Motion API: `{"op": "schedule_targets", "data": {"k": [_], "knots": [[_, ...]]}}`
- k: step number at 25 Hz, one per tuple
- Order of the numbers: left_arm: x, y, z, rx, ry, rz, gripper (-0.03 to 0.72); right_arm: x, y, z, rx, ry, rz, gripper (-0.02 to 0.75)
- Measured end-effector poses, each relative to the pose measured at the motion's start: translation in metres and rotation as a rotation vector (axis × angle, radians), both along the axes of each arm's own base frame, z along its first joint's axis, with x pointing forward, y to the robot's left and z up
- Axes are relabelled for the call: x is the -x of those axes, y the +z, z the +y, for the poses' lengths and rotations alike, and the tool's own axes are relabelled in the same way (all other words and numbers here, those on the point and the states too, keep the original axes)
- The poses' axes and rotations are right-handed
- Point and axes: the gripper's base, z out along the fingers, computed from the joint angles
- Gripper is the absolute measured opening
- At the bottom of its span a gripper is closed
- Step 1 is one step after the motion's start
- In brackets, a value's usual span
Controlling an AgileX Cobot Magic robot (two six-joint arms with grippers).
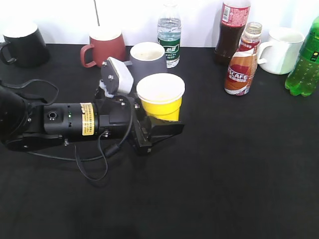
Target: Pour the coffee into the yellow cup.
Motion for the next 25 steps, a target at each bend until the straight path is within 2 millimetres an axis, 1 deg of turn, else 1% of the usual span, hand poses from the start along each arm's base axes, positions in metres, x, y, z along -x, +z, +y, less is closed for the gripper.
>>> {"op": "schedule_targets", "data": {"k": [5,6,7,9,10,12,13,15,17,18,19,20,21,22,24,25], "knots": [[-0.002,-0.004,0.002,-0.047,0.028,0.011,0.450,0.000,0.001,0.000,0.001,0.003,-0.004,0.589],[-0.002,-0.003,0.001,-0.031,0.025,0.009,0.450,-0.001,0.004,0.002,0.010,0.024,-0.029,0.589],[-0.001,-0.001,0.001,-0.007,0.018,0.006,0.450,-0.008,0.014,0.004,0.032,0.055,-0.083,0.589],[-0.001,0.002,0.000,0.021,0.011,0.002,0.450,-0.040,0.032,0.010,0.074,0.107,-0.176,0.589],[-0.001,0.002,0.000,0.022,0.011,0.002,0.450,-0.061,0.038,0.013,0.100,0.135,-0.197,0.589],[-0.001,0.002,0.000,0.025,0.011,0.002,0.450,-0.098,0.043,0.021,0.138,0.194,-0.236,0.589],[-0.001,0.002,0.000,0.028,0.012,0.001,0.450,-0.118,0.040,0.022,0.147,0.195,-0.257,0.589],[-0.001,0.003,0.000,0.034,0.010,0.001,0.450,-0.151,0.017,0.021,0.176,0.156,-0.266,0.589],[-0.001,0.003,0.000,0.036,0.010,0.000,0.449,-0.184,-0.013,0.020,0.196,0.119,-0.217,0.589],[-0.001,0.003,0.000,0.036,0.010,0.000,0.449,-0.197,-0.023,0.021,0.202,0.116,-0.214,0.589],[-0.001,0.003,0.000,0.036,0.010,0.000,0.448,-0.211,-0.030,0.026,0.187,0.132,-0.246,0.589],[-0.001,0.003,0.000,0.036,0.010,0.000,0.448,-0.224,-0.041,0.036,0.173,0.184,-0.268,0.589],[-0.001,0.003,0.000,0.036,0.010,0.000,0.448,-0.235,-0.052,0.046,0.141,0.245,-0.290,0.589],[-0.001,0.003,0.000,0.036,0.010,0.000,0.448,-0.246,-0.067,0.051,0.087,0.267,-0.296,0.589],[-0.001,0.003,0.000,0.036,0.010,0.000,0.448,-0.262,-0.098,0.057,-0.009,0.272,-0.279,0.601],[-0.001,0.003,0.000,0.036,0.010,0.000,0.448,-0.271,-0.112,0.059,-0.020,0.279,-0.243,0.606]]}}
